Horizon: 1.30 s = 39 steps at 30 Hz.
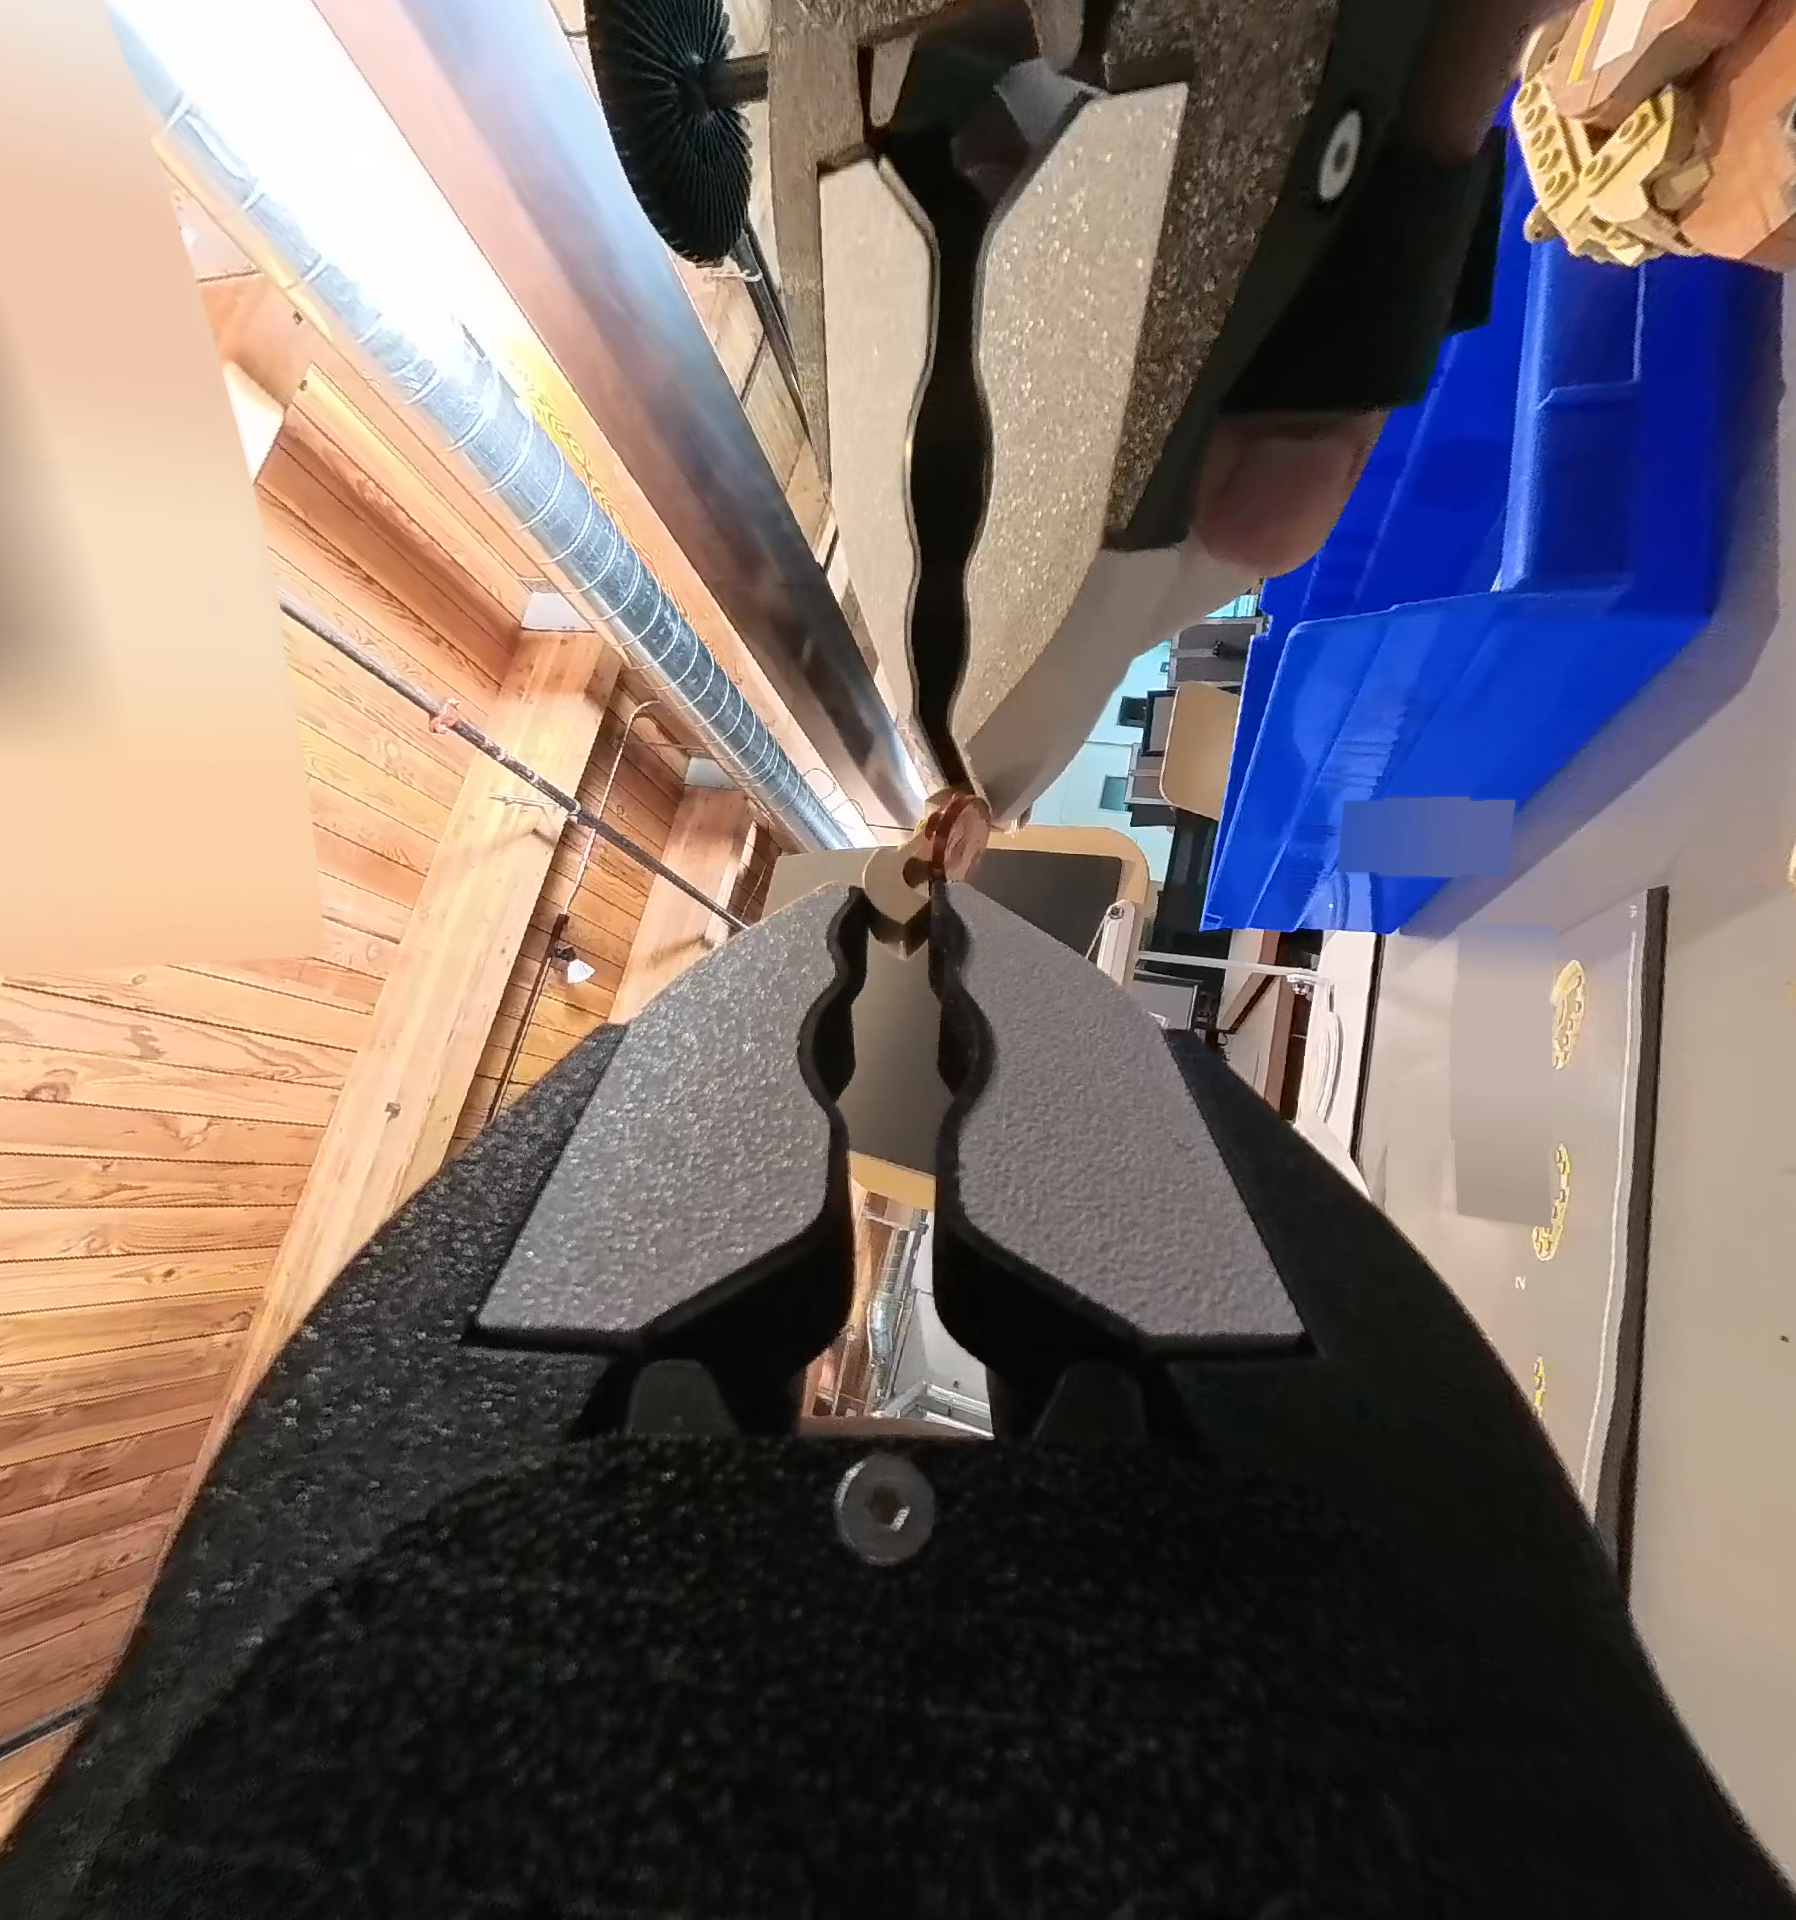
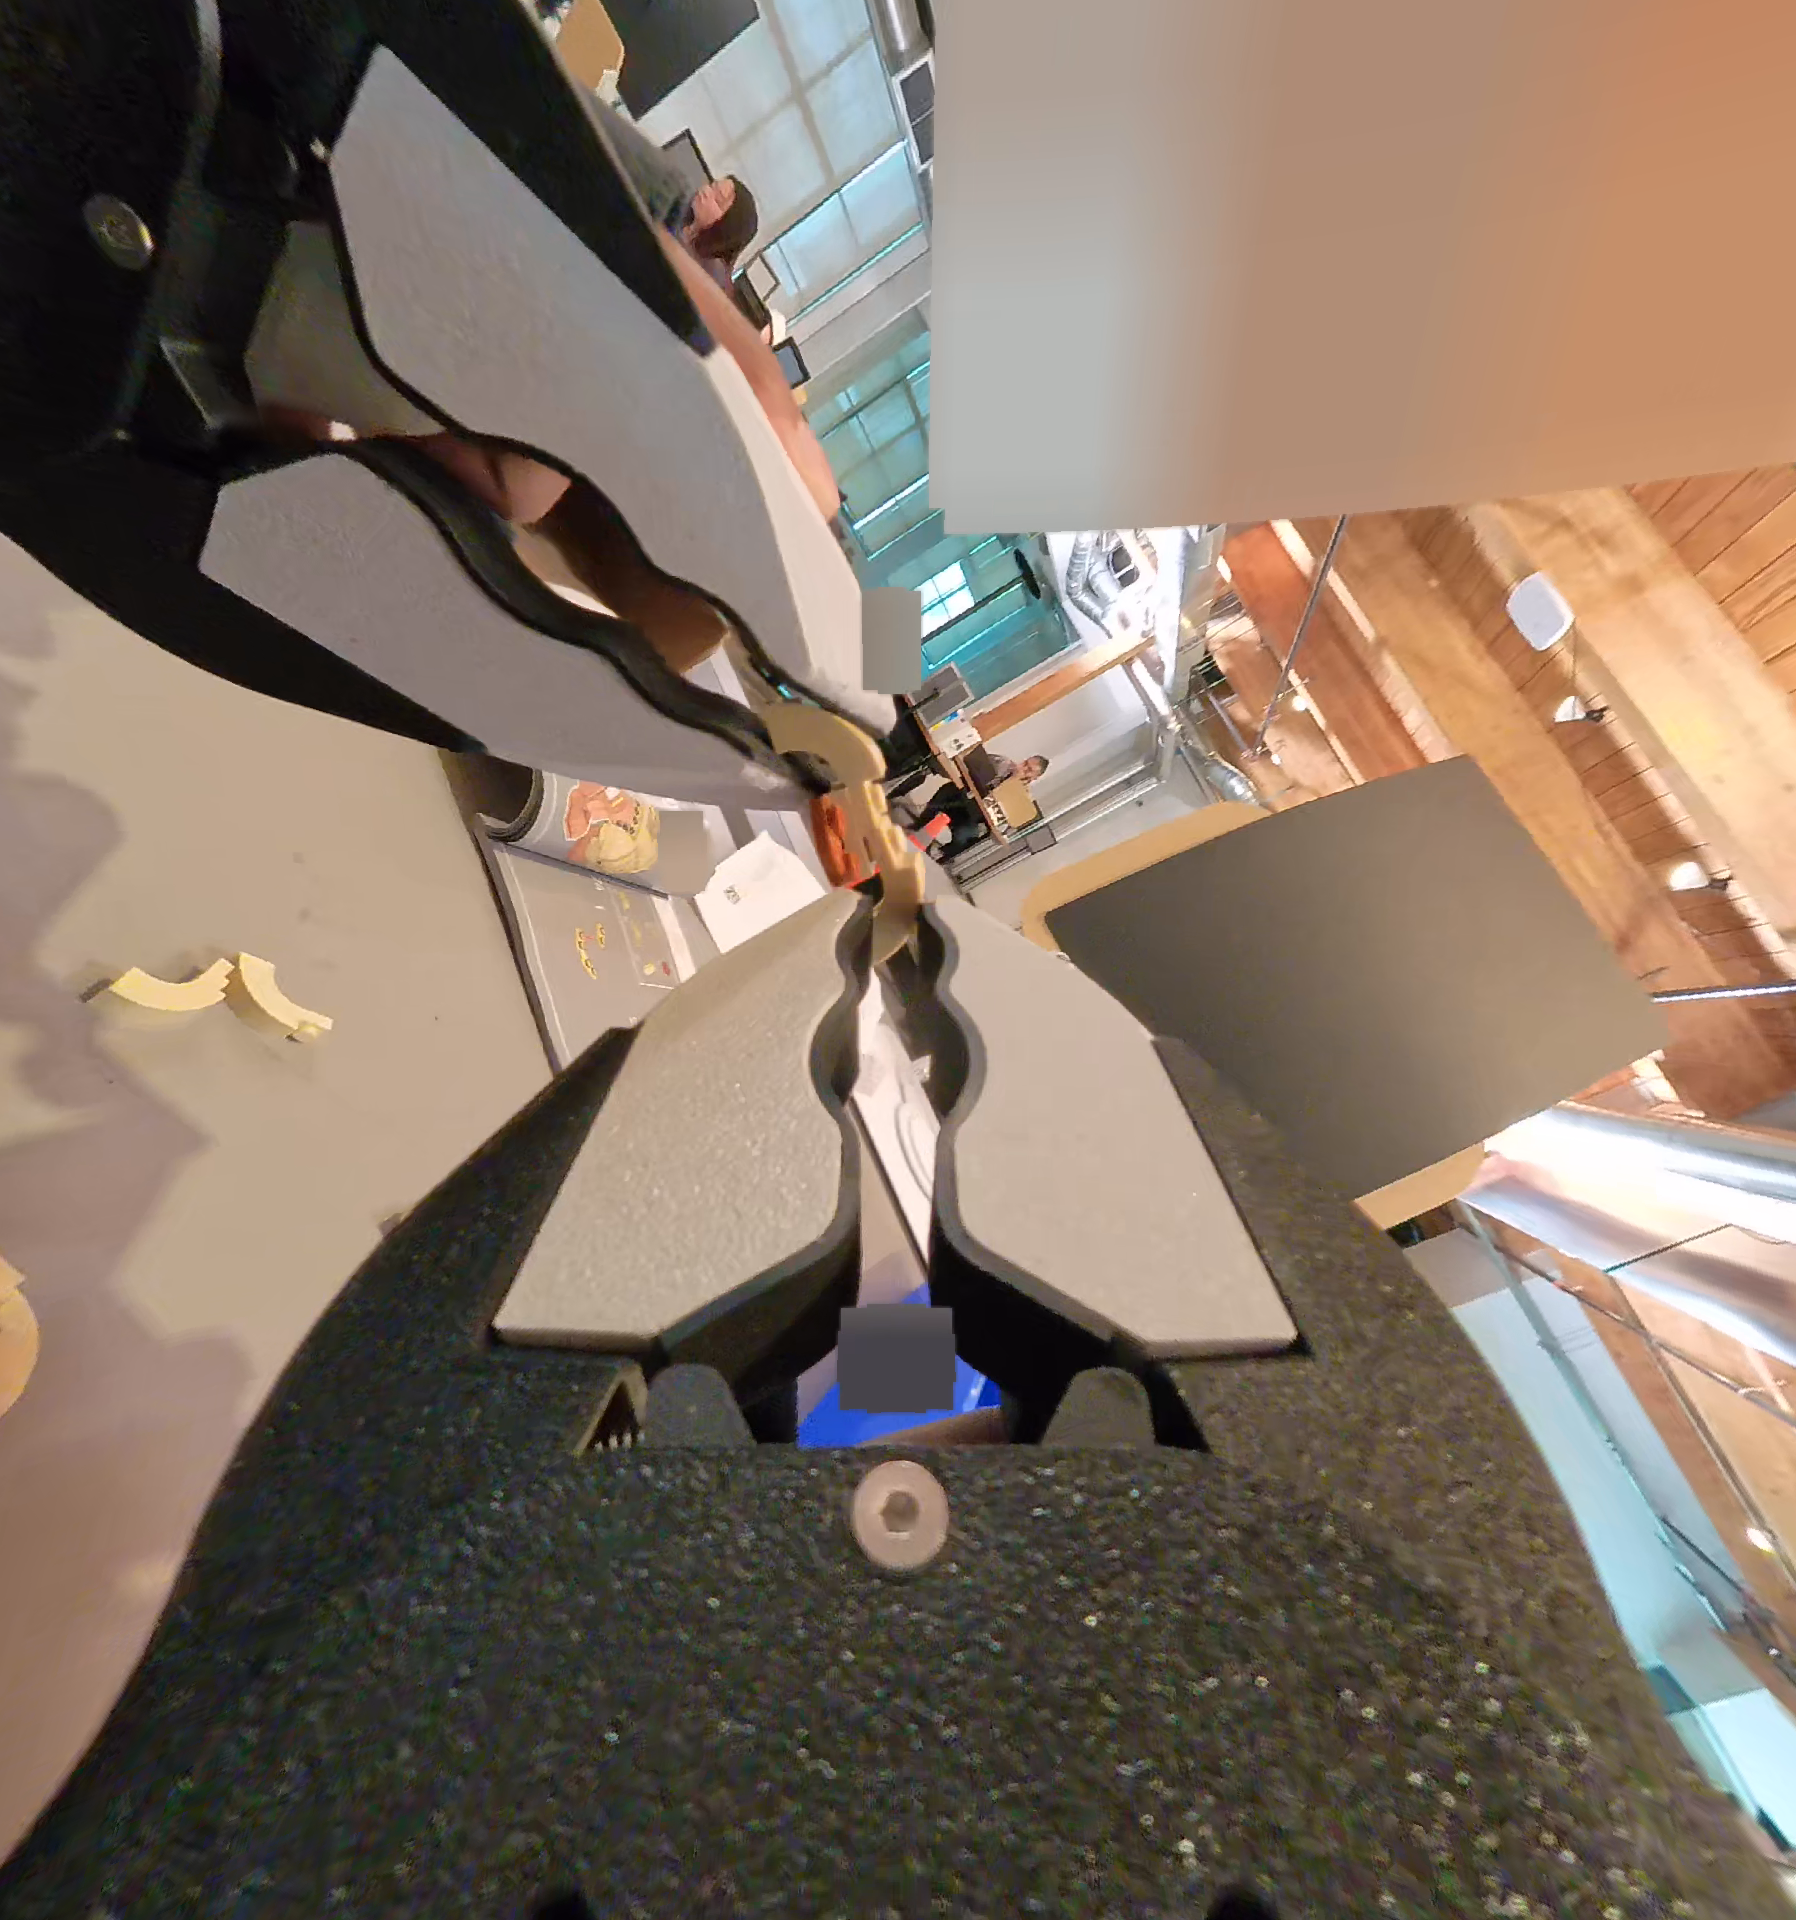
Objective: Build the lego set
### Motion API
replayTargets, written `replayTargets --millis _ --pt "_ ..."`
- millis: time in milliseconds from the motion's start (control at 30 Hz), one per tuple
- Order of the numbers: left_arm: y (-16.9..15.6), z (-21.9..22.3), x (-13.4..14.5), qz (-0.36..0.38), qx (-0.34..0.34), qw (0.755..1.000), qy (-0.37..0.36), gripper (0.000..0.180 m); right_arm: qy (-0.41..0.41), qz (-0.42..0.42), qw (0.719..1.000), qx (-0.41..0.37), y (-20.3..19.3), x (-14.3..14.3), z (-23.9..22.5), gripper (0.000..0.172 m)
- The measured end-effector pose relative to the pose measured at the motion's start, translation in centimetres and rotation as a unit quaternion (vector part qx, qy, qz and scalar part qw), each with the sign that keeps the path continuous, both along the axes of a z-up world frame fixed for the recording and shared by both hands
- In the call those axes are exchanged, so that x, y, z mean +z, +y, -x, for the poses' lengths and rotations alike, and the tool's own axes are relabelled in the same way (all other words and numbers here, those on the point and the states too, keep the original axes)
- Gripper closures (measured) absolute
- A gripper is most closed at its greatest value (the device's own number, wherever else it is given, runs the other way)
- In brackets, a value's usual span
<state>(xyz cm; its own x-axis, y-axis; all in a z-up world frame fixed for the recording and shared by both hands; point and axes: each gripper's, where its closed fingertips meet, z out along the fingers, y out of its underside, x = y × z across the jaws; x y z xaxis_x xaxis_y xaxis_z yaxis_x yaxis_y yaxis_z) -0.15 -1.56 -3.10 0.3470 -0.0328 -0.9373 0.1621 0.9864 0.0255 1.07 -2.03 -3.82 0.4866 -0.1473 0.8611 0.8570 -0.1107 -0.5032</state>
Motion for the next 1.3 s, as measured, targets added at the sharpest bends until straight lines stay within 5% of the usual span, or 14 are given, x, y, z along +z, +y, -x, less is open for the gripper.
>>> replayTargets --millis 633,1100,1300 --pt "-0.3 -0.2 -0.8 -0.041 0.006 0.999 0.005 0.17 0.032 0.098 0.994 0.028 -0.1 -1.2 -0.2 0.165" --pt "-0.1 0.0 0.0 -0.002 0.003 1.0 -0.005 0.17 -0.039 0.038 0.999 0.001 -0.1 -0.4 0.0 0.165" --pt "-0.2 0.2 0.3 -0.011 0.005 1.0 -0.02 0.17 0.002 0.105 0.994 0.039 0.1 -2.0 0.6 0.172"
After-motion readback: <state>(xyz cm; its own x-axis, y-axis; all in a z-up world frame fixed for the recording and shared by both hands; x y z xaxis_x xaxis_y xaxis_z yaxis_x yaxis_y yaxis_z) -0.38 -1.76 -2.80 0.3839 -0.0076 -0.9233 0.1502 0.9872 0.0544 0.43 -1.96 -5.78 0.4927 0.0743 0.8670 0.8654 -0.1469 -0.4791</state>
